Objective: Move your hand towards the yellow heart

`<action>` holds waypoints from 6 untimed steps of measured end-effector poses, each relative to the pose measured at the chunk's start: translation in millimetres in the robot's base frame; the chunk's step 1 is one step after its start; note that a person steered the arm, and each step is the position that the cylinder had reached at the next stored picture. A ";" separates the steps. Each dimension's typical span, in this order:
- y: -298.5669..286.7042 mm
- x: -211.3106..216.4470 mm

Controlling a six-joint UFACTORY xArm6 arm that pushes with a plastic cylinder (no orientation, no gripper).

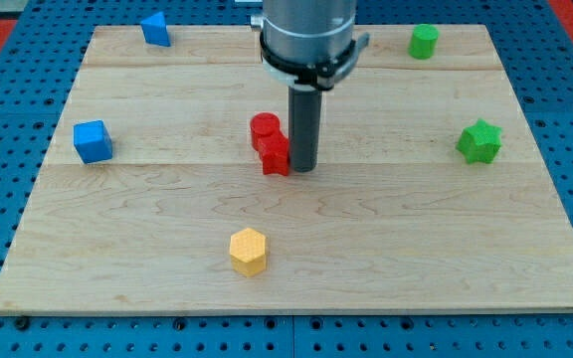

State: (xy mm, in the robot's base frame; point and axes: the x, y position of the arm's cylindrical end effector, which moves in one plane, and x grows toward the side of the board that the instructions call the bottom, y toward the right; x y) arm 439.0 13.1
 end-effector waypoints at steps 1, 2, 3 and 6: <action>59.5 3.6; 106.0 -79.9; 123.3 -146.4; 81.6 -247.4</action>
